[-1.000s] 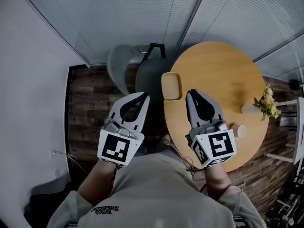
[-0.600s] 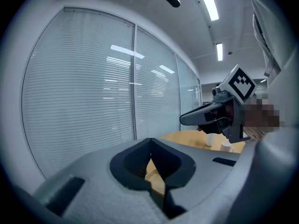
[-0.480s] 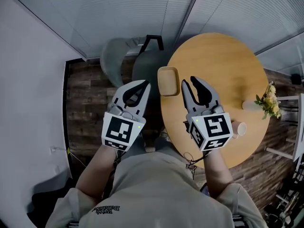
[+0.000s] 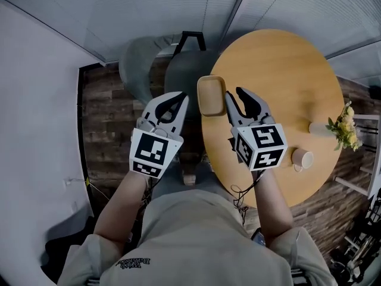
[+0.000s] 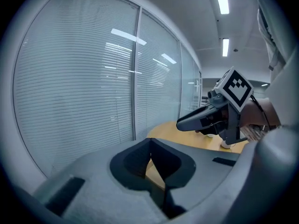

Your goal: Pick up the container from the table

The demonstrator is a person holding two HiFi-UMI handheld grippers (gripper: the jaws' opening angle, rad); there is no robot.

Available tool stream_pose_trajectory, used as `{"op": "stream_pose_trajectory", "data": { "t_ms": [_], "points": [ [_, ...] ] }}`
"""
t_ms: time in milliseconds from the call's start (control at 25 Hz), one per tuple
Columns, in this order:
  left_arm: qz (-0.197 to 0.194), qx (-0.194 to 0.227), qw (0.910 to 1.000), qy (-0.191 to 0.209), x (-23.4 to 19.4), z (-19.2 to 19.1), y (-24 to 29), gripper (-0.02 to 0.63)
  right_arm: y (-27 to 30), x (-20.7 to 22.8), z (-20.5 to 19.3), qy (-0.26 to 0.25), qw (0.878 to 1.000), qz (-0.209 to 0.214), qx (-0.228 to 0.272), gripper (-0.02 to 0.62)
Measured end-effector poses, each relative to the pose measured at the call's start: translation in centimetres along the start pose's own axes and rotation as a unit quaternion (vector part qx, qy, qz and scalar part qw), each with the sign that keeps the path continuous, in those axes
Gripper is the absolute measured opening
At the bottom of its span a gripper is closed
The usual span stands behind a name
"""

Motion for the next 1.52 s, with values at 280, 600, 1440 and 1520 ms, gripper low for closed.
{"op": "stream_pose_trajectory", "data": {
  "t_ms": [280,600,1440,1520],
  "points": [
    [-0.027,-0.033,0.9989,-0.019,-0.2,-2.9,2.8,0.02,3.6,1.8,-3.6,0.019,0.999,-0.003,-0.05,0.097],
    [-0.041,-0.076,0.9958,-0.032,-0.7,-6.8,4.9,0.02,6.7,4.0,-8.6,0.042,0.994,-0.017,-0.101,0.097],
    [-0.072,-0.139,0.9852,-0.07,2.1,-13.6,7.5,0.02,10.6,6.4,-18.1,0.072,0.977,-0.033,-0.197,0.096],
    [-0.072,-0.142,0.9848,-0.071,2.3,-13.9,7.3,0.02,10.9,6.2,-18.5,0.074,0.976,-0.029,-0.203,0.096]
  ]
}}
Point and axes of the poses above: the fingertips, and each gripper's own axes: y forward along the fingers, x to its right, z out of its top, the point moved 6 cm from there along -y, backward along the fingers, and after that the axes turned 1 degree about -y, right-handed, at the moved point
